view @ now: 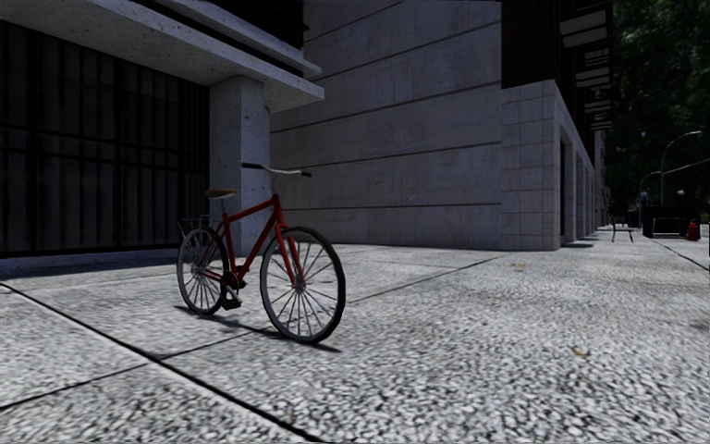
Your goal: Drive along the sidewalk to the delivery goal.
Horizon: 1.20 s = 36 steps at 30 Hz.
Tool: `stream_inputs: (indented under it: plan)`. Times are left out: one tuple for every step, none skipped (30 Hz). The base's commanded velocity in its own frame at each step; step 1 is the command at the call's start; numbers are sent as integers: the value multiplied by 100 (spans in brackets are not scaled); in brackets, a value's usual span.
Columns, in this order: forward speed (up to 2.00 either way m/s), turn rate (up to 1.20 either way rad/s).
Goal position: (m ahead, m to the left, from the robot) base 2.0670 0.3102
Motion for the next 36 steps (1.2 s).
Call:
stream_inputs:
  plan:
    - [82,48]
    - [82,47]
    - [82,47]
    - [82,47]
    - [82,42]
    - [82,25]
    - [82,19]
    - [82,19]
    - [82,17]
    - [82,17]
    - [82,17]
    - [82,17]
    - [82,17]
    - [82,17]
    - [82,17]
    - [82,17]
    - [82,17]
    - [82,17]
    - [82,17]
    - [82,17]
    - [82,23]
    - [82,33]
    - [82,33]
    - [82,36]
    - [82,39]
    - [82,40]
    - [82,41]
    - [82,41]
    - [82,43]
    - [82,47]
    - [82,50]
    - [82,50]
    - [82,55]
    - [82,58]
    - [82,58]
    - [82,58]
